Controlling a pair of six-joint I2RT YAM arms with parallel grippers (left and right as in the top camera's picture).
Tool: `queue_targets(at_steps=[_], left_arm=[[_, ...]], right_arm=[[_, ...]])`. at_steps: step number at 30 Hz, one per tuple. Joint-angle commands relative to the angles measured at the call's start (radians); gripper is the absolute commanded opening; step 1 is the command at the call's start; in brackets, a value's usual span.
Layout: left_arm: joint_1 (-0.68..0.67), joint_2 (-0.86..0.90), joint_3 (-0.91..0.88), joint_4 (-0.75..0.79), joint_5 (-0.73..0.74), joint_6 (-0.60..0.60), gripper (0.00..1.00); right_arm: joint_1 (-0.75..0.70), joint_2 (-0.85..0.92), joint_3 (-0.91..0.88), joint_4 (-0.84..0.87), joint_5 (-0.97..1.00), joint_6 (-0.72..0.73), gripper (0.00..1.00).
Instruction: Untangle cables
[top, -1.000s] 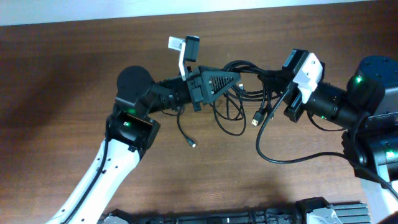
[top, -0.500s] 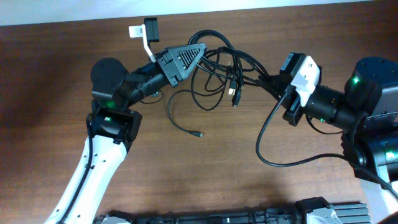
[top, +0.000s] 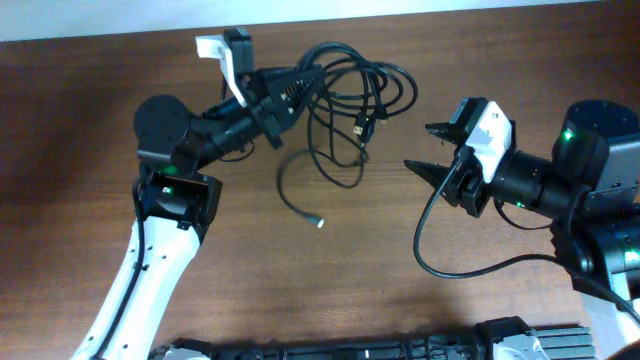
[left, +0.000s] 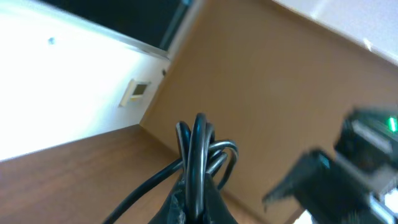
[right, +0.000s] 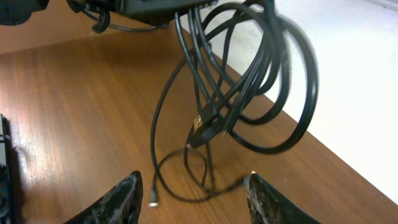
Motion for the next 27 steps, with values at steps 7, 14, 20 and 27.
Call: queue_targets(at_steps=[7, 14, 20, 27], left_arm=[[-0.014, -0.016, 0.008, 0.013, 0.220, 0.169, 0.00], [-0.049, -0.016, 0.008, 0.013, 0.370, 0.369, 0.00], [-0.051, -0.015, 0.008, 0.011, 0.434, 0.436, 0.00], [-0.051, -0.015, 0.008, 0.008, 0.435, 0.457, 0.00]], right_arm=[[-0.002, -0.010, 0.008, 0.043, 0.150, 0.031, 0.64], [-0.002, -0.010, 0.008, 0.142, 0.162, 0.133, 0.65], [-0.002, -0.010, 0.008, 0.167, 0.130, 0.145, 0.65], [-0.002, -0.010, 0.008, 0.190, 0.056, 0.145, 0.65]])
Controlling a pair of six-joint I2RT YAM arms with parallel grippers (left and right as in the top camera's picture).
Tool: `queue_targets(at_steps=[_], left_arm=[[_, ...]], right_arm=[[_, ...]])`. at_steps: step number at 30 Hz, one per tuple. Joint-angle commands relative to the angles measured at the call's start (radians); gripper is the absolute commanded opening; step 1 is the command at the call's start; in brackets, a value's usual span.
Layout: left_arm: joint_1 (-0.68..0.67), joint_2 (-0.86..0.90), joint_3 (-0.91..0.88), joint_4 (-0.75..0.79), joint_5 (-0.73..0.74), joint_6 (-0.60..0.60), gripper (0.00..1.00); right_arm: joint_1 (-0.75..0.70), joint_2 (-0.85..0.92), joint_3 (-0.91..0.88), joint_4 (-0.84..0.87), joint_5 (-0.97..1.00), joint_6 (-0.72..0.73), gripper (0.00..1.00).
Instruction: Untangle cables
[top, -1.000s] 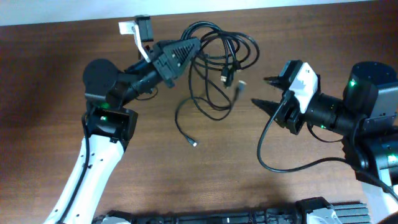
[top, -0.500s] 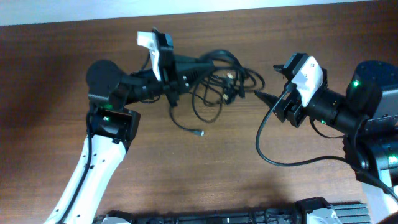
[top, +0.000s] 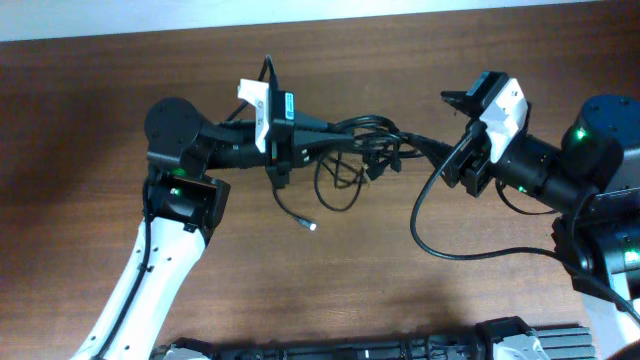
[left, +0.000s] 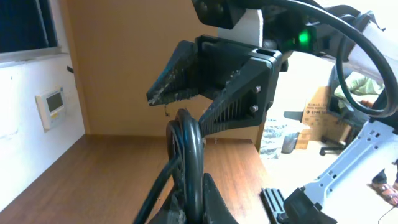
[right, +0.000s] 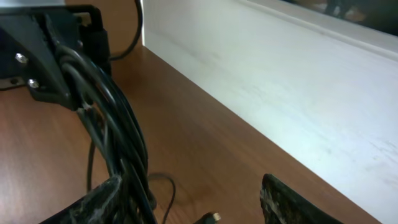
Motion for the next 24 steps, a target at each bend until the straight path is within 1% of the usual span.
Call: queue_targets(at_steps=[1, 7, 9, 13, 18, 20, 24], left_arm=[[-0.005, -0.015, 0.008, 0.005, 0.034, 0.034, 0.00], [-0.076, -0.015, 0.008, 0.019, 0.027, 0.035, 0.00], [-0.096, -0.015, 0.008, 0.021, -0.004, 0.034, 0.00], [-0.100, -0.015, 0.008, 0.016, -0.105, 0.023, 0.00], [-0.100, -0.016, 0.008, 0.010, -0.326, -0.113, 0.00], [-0.100, -0.016, 0.008, 0.010, -0.387, -0.141, 0.00], [-0.100, -0.016, 0.008, 0.010, -0.414, -0.142, 0.00]], right_arm=[[-0.002, -0.010, 0.008, 0.018, -0.039, 0.012, 0.65], [-0.002, -0.008, 0.008, 0.025, -0.080, 0.011, 0.65], [-0.002, -0.008, 0.008, 0.023, -0.116, 0.008, 0.63], [-0.002, -0.009, 0.008, -0.023, -0.122, 0.008, 0.61], [-0.002, -0.009, 0.008, -0.075, -0.111, 0.008, 0.62], [-0.002, -0.009, 0.008, -0.083, -0.111, 0.008, 0.62], [-0.002, -0.008, 0.008, -0.097, -0.111, 0.008, 0.63]])
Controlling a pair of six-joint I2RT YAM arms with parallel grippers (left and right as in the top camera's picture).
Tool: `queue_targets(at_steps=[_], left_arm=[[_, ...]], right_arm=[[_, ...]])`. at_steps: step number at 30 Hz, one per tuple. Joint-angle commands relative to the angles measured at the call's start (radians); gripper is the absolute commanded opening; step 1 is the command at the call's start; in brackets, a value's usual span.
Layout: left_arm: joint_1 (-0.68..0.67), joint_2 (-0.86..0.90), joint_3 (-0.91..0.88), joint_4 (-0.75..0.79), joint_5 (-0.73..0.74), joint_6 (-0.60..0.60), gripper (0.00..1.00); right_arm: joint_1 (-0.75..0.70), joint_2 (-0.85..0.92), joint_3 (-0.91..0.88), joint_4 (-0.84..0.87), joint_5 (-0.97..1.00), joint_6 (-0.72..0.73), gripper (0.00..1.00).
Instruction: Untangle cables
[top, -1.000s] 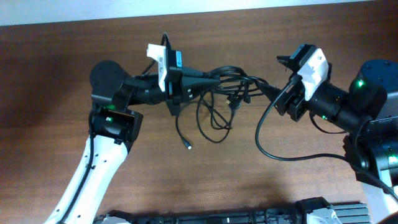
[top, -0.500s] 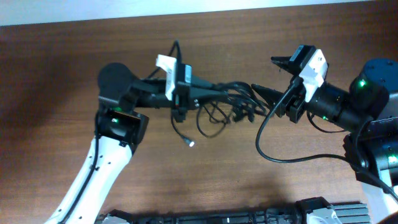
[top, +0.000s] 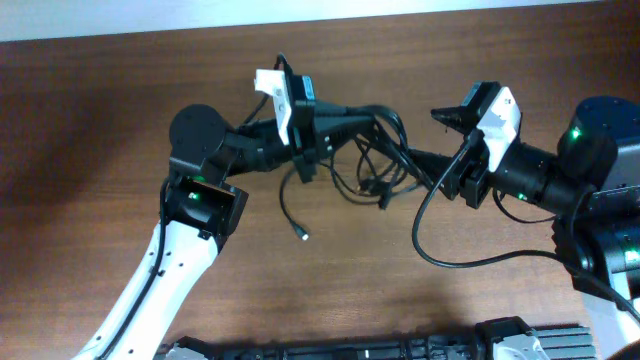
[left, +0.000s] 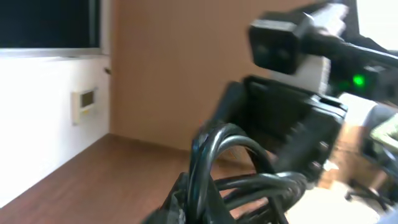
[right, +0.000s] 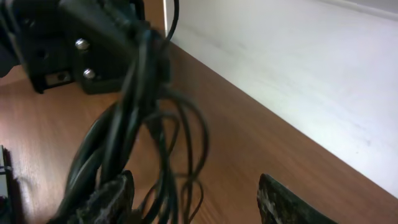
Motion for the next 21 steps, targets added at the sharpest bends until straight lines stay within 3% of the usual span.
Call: queue_targets(at_steps=[1, 12, 21], left_arm=[[0.001, -0.016, 0.008, 0.006, -0.126, -0.046, 0.00], [-0.051, -0.015, 0.008, 0.006, -0.177, -0.092, 0.00], [-0.130, -0.015, 0.008, 0.006, 0.069, -0.078, 0.00]], right_arm=[[0.000, -0.008, 0.008, -0.005, -0.028, 0.005, 0.63], [0.000, -0.006, 0.008, -0.007, -0.029, 0.005, 0.63], [0.000, -0.006, 0.008, 0.016, -0.028, 0.005, 0.63]])
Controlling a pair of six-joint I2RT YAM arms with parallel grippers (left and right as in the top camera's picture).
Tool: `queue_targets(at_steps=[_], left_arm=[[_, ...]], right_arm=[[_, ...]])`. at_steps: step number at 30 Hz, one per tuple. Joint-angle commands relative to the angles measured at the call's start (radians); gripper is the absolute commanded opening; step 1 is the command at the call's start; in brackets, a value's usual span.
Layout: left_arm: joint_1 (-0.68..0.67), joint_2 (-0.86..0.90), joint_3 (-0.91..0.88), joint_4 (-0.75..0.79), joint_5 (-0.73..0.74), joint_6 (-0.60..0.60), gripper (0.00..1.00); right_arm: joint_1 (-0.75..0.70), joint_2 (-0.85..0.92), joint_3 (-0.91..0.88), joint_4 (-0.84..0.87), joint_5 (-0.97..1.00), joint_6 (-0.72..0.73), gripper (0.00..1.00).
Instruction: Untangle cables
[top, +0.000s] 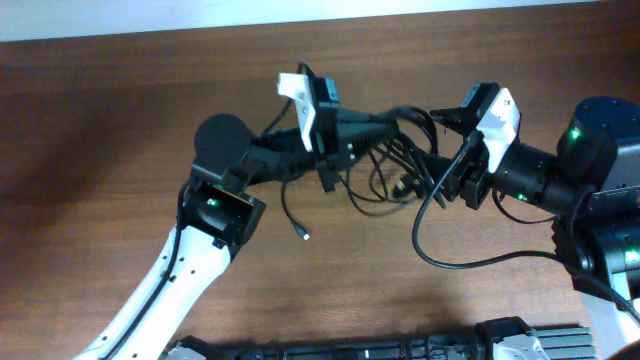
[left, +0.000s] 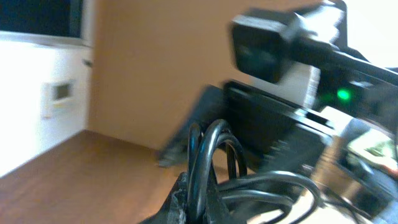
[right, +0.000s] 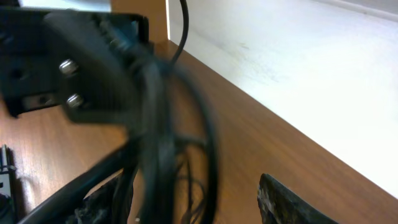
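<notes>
A tangle of black cables (top: 395, 155) hangs over the brown table, with my left gripper (top: 372, 133) shut on its looped top. In the left wrist view the loops (left: 205, 155) rise straight out of the shut fingers (left: 186, 202), and the right arm fills the background. My right gripper (top: 432, 142) is open at the right side of the tangle. In the right wrist view, blurred strands (right: 161, 143) pass between its spread fingers (right: 283, 202). One loose end with a silver plug (top: 303, 236) lies on the table below.
The right arm's own black lead (top: 438, 258) loops over the table at the front right. A black ridged bar (top: 400, 350) runs along the front edge. A white wall strip (top: 300, 10) borders the back of the table (top: 80, 150).
My left gripper has carried the tangle further to the right, so that more of it lies between the open right fingers. The right gripper has hardly moved.
First my left gripper held the tangle at the back centre, with the open right gripper apart at the right. Then the right gripper was at the tangle's right end. After that the left arm was further right each time, with the cables now in the right fingers' gap.
</notes>
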Motion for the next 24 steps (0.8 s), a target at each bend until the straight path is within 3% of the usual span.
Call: queue_targets(at_steps=[1, 11, 19, 24], left_arm=[[-0.014, -0.015, 0.008, 0.008, 0.153, -0.001, 0.00], [-0.014, -0.016, 0.008, 0.272, 0.642, -0.002, 0.00], [-0.014, -0.017, 0.008, 0.251, 0.655, -0.039, 0.00], [-0.014, -0.017, 0.008, 0.251, 0.655, -0.039, 0.00]], right_arm=[[0.000, -0.006, 0.008, 0.017, -0.020, 0.005, 0.63], [0.000, -0.007, 0.008, 0.044, 0.314, 0.010, 0.63], [0.000, -0.007, 0.008, 0.066, 0.684, 0.180, 0.64], [0.000, -0.007, 0.008, 0.066, 0.838, 0.204, 0.64]])
